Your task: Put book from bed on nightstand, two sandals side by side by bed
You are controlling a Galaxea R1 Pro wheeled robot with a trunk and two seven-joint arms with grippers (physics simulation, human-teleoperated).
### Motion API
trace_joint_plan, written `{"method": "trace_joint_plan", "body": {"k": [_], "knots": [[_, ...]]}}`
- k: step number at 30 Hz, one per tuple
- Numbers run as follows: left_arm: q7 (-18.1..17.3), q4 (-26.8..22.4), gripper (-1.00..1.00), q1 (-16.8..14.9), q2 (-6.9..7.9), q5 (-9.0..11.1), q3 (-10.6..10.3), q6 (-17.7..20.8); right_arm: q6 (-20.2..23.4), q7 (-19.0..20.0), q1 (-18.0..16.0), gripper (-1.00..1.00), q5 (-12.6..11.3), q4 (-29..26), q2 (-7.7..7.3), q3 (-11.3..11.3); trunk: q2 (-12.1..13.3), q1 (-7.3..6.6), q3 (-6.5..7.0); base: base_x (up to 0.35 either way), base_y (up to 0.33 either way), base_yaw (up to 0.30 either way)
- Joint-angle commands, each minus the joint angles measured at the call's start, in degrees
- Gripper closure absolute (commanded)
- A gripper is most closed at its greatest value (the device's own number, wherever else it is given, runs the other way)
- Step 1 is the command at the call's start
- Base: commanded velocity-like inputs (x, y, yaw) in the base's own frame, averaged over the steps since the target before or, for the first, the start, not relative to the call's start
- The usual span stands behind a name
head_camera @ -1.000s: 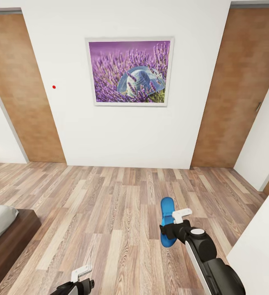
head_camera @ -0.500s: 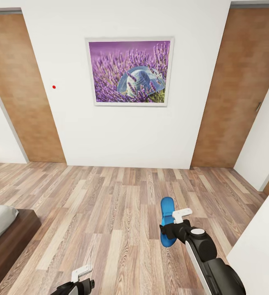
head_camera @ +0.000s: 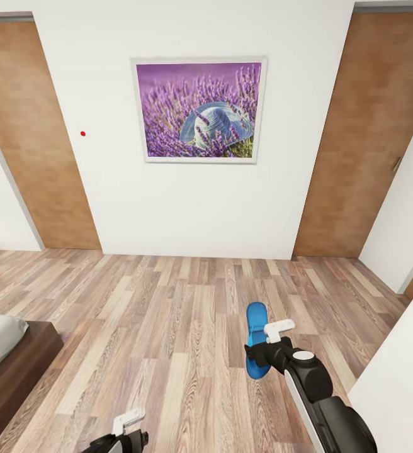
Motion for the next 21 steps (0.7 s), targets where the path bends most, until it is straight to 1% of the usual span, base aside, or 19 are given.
{"method": "trace_joint_plan", "body": {"k": [1, 21], "knots": [[0.05, -0.02, -1.00, -0.03, -0.09, -0.22, 0.19, 0.31, 0.28, 0.37, -0.02, 1.00, 0.41, -0.27, 0.02, -0.04, -0.05, 0.00, -0.07, 0.000, 0.000, 0.000], [0.05, 0.37, -1.00, -0.02, -0.53, -0.27, 0.19, 0.16, 0.34, 0.37, 0.23, 1.00, 0.35, -1.02, 0.25, 0.24, -8.07, 4.40, -3.66, 0.000, 0.000, 0.000]]}}
